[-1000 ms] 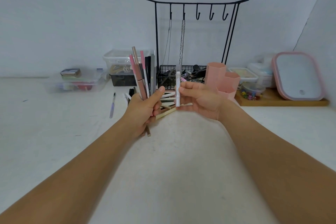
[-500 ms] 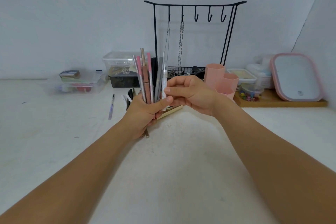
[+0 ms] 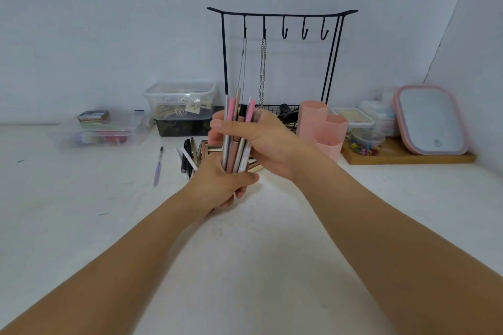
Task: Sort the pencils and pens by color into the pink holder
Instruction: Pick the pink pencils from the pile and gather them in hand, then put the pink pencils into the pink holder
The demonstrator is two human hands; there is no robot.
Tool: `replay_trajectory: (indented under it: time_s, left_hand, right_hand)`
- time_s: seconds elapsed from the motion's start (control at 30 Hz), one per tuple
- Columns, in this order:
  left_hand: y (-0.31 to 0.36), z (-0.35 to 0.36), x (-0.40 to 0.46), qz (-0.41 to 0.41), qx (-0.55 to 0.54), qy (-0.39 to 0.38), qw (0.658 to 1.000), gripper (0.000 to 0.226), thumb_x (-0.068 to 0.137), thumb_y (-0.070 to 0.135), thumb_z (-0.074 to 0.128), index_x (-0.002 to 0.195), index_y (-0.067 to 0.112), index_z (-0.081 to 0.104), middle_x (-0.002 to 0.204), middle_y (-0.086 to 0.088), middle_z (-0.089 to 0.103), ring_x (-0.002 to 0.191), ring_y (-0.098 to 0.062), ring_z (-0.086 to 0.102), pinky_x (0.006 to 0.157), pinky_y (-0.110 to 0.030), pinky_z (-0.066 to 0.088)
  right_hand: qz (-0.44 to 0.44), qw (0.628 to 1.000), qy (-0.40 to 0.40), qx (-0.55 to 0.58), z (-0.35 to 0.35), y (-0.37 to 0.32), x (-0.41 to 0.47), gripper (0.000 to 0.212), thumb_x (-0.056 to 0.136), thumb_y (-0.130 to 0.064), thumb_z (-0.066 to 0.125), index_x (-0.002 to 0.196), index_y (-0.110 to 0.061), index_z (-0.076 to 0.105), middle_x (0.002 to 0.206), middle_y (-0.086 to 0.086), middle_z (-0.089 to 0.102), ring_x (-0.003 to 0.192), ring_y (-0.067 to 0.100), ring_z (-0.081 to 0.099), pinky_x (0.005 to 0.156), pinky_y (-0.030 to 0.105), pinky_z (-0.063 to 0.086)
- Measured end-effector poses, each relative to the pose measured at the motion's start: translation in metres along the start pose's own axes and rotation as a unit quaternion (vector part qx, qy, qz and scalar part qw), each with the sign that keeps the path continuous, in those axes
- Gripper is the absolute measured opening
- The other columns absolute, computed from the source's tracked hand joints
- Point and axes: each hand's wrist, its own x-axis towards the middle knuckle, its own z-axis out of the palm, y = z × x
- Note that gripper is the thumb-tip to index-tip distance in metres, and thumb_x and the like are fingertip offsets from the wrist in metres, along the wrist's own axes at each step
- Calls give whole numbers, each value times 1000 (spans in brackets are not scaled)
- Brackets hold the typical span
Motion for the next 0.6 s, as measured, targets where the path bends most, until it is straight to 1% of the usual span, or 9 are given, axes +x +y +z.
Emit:
replay_trajectory:
  time_s: [0.07,0.1,0.23,0.3,0.33,0.4,0.47,0.5,0.6]
  left_hand:
    - [0,3,0,-2,-3,4,1000,18,86,6,78,79,11,62,53,-7,57,40,-19,41,37,-24,35]
    - [0,4,0,-6,-9,11,1000,18,84,6,80,82,10,63,53,-5,57,39,-17,42,37,-23,36]
    - [2,11,-1,-2,-33,46,998,23,77,7,86,91,11,68,59,-6,61,43,-15,50,39,-25,41]
    - [4,10,-1,3,-73,41,997,40,75,4,86,107,18,68,73,-4,71,56,-13,63,46,-26,48]
    - [5,10,-1,1,-98,28,995,50,74,3,87,115,22,66,83,-3,76,65,-14,69,52,-26,53]
    - [4,8,0,6,-129,12,992,59,72,1,87,123,18,63,99,-5,79,81,-19,76,67,-30,60]
    - [3,4,1,12,-149,24,989,56,72,-1,85,121,12,64,104,-8,78,88,-22,76,77,-32,61]
    - [3,3,1,11,-153,35,988,51,73,-2,84,119,11,65,104,-9,77,89,-20,75,79,-32,61]
    - [2,0,3,15,-156,45,987,40,79,-1,81,114,12,67,97,-6,78,88,-17,75,76,-30,60]
  right_hand:
    - [-4,999,37,11,5,5,1,15,87,-14,75,93,-1,71,76,12,71,78,27,69,77,33,60]
    - [-1,999,49,18,6,8,2,13,88,-15,75,85,-3,69,69,10,68,72,25,67,73,34,59]
    - [-6,995,82,57,9,13,7,20,89,-17,74,74,-8,64,62,8,62,59,23,62,69,36,56]
    - [-32,990,116,69,9,11,7,25,90,-20,74,71,-9,62,60,7,59,54,20,58,65,34,55]
    - [-44,988,136,63,6,10,7,26,90,-22,74,71,-10,61,59,6,58,52,20,56,63,34,54]
    - [-56,983,173,39,-5,6,8,26,90,-24,73,72,-11,60,57,4,56,50,20,53,62,36,53]
    - [-60,973,221,-22,-25,2,9,25,90,-24,74,73,-10,60,58,4,57,49,20,54,63,38,54]
    - [-53,965,247,-75,-36,0,8,24,90,-24,74,76,-9,61,60,5,59,50,20,55,64,38,56]
    - [-13,915,312,-255,-74,-6,3,23,90,-26,72,93,-5,64,76,8,67,57,18,61,62,35,59]
